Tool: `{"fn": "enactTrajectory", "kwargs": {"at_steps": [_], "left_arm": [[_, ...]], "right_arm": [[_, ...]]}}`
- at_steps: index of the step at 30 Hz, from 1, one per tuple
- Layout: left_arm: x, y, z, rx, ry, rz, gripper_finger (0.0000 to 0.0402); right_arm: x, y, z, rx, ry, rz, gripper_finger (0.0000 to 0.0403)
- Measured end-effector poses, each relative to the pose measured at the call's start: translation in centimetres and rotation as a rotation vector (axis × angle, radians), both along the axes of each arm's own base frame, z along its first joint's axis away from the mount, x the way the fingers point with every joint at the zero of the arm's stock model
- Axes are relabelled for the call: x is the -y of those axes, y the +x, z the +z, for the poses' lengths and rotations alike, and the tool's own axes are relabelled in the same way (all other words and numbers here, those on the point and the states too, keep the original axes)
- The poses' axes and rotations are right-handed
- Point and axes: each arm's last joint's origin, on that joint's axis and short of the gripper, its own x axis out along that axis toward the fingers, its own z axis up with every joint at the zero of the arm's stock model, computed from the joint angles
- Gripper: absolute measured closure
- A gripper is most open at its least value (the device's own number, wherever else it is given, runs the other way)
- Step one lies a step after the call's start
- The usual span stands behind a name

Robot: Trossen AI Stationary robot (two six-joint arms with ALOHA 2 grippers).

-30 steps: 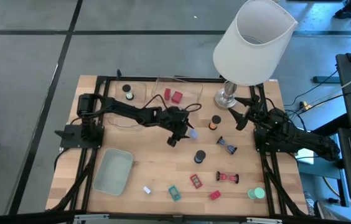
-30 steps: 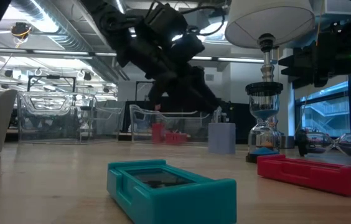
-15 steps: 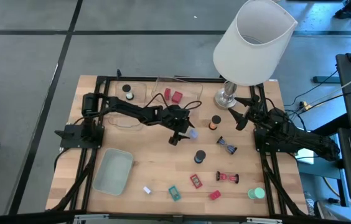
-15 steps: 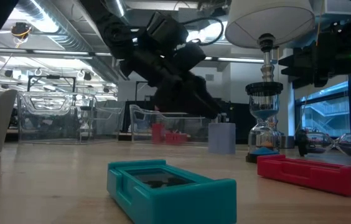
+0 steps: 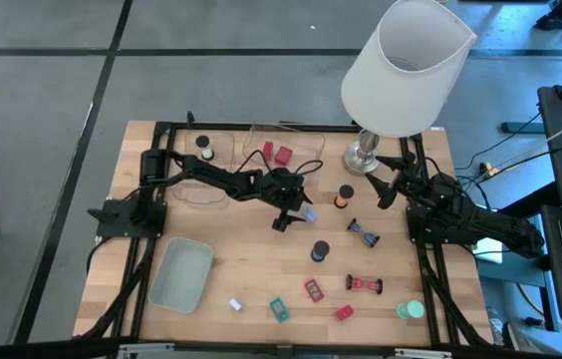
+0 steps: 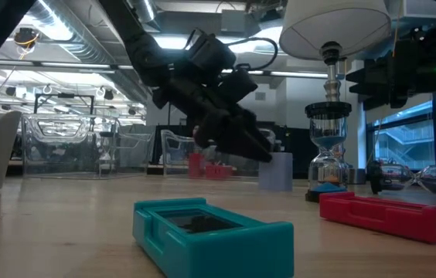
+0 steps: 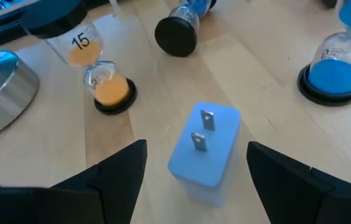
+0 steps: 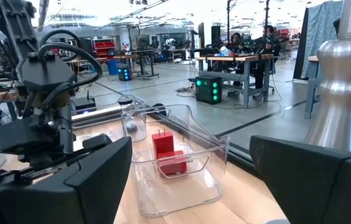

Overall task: Pick & Place Office items
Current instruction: Put the violet charger adapter into the right transparent bin

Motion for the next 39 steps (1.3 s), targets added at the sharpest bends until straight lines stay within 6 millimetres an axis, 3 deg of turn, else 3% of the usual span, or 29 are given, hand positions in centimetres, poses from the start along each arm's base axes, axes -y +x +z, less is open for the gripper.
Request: {"fn": "enactTrajectory", "kwargs": {"at_steps": [9,19,25,34,39], "left_arm": [[0.1,0.0,-0.3,-0.006,-0.058,-0.026,0.0127],[0.3,0.1,-2.1,-0.052,-0.088,-0.018,0.0135],[0.3,0.1,-1.9,-0.048,-0.090,-0.014,0.0170],[0.5,0.6,-1.2,0.013,-0.162,0.033,0.0278],[0.5,0.6,-1.2,0.002,-0.217,0.068,0.0282]], "right_arm": [[0.0,0.0,0.0,0.000,0.000,0.000,0.0076],[0.0,0.0,0.0,0.000,0.000,0.000,0.0076],[0.0,0.0,0.0,0.000,0.000,0.000,0.0076],[0.0,0.0,0.0,0.000,0.000,0.000,0.0076],[0.0,0.0,0.0,0.000,0.000,0.000,0.0076]]}}
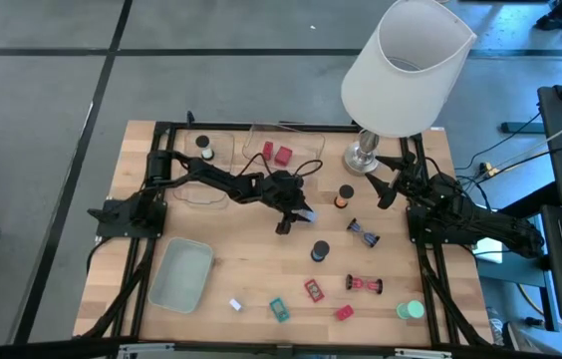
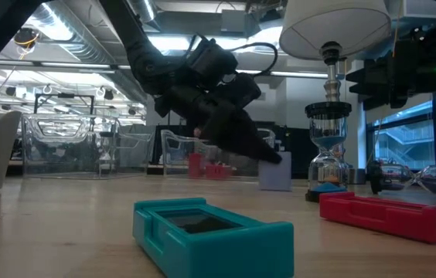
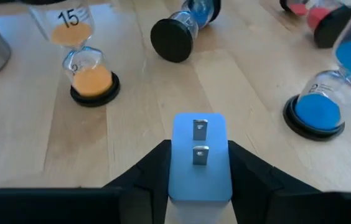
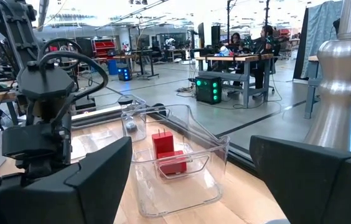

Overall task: Pick & Place Office items
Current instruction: Put the violet charger adapter into the right transparent bin

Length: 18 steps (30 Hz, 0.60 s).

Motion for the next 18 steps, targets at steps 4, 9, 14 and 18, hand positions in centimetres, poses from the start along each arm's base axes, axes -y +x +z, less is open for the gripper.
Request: {"fn": "enactTrajectory", "kwargs": {"at_steps": [4,9,14,18], "left_arm": [[0.2,0.1,0.2,0.006,-0.069,0.043,0.0282],[0.7,0.2,2.9,0.069,-0.064,0.190,0.0281],[0.9,-0.5,7.3,0.185,0.041,0.374,0.0281],[-0.3,-1.7,10.5,0.260,0.133,0.576,0.0280]], "right_arm": [[0.0,0.0,0.0,0.000,0.000,0.000,0.0076],[0.0,0.0,0.0,0.000,0.000,0.000,0.0076],[0.0,0.0,0.0,0.000,-0.001,0.002,0.0076],[0.0,0.0,0.0,0.001,-0.001,0.002,0.0076]]}}
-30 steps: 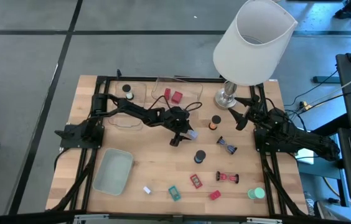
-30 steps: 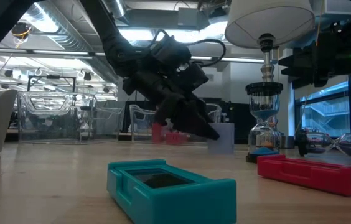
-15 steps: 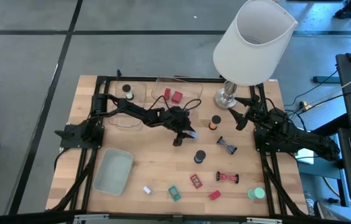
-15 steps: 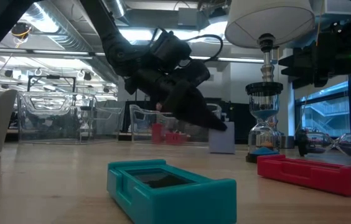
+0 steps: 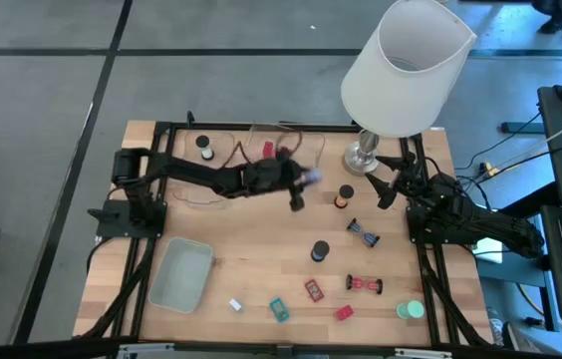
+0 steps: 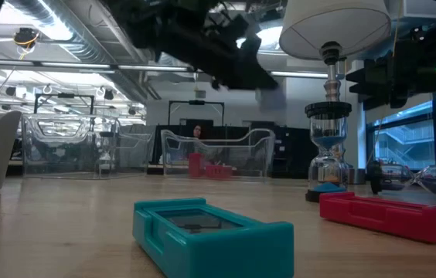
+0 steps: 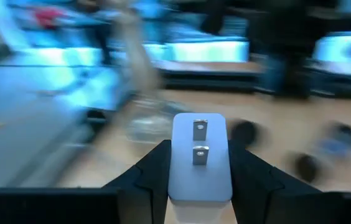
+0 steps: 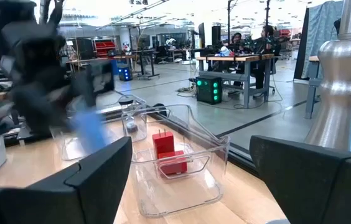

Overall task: Pick & Place Office items
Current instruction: Put the violet charger adapter into the right transparent bin

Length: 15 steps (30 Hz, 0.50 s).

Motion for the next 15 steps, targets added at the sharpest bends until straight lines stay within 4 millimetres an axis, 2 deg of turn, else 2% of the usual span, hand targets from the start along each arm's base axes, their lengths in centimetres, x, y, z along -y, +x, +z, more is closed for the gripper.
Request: {"fn": "enactTrajectory", "kwargs": {"at_steps": [3,6,10,15], "left_arm": [[-1.9,-0.9,1.0,-0.002,0.047,0.176,0.0280],[-4.5,-1.6,1.0,0.021,-0.002,0.286,0.0280],[-7.7,-2.2,-0.7,0.017,-0.106,0.359,0.0280],[-10.2,-2.4,-3.4,-0.015,-0.176,0.439,0.0279]], "right_arm": [[0.0,0.0,0.0,0.000,0.000,0.000,0.0076],[0.0,0.0,0.0,-0.001,0.000,0.000,0.0076],[0.0,0.0,0.0,-0.001,0.000,0.000,0.0076],[0.0,0.0,0.0,-0.001,0.000,-0.001,0.0076]]}}
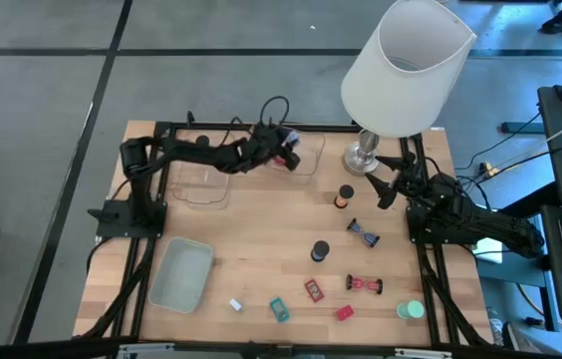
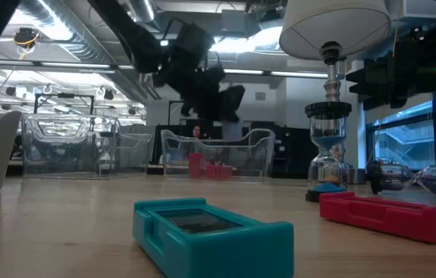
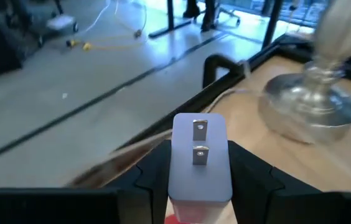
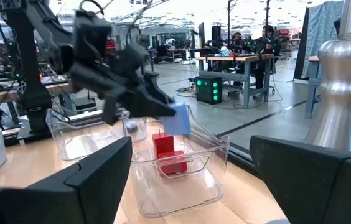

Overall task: Pick & Place Office items
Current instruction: Put the violet charger adapter into the right transparent bin

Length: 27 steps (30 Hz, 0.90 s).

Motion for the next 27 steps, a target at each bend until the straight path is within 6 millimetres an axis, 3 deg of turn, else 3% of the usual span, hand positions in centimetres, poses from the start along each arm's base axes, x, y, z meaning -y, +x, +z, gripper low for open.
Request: {"fn": "enactTrajectory", "kwargs": {"at_steps": [5,11,21,27], "left_arm": [[-1.3,-0.2,-2.2,-0.025,-0.073,0.030,0.0279],[-1.6,-0.8,-3.3,-0.124,-0.113,0.052,0.0279],[-1.9,-1.1,-3.4,-0.144,-0.097,0.099,0.0279],[-3.1,-1.8,-3.4,-0.155,-0.067,0.194,0.0279]], "right_arm": [[0.0,0.0,0.0,0.000,0.000,-0.002,0.0076],[0.0,0.0,0.0,0.001,0.000,-0.002,0.0076],[0.0,0.0,0.0,0.000,0.000,-0.001,0.0076],[0.0,0.0,0.0,0.000,0.000,-0.001,0.0076]]}}
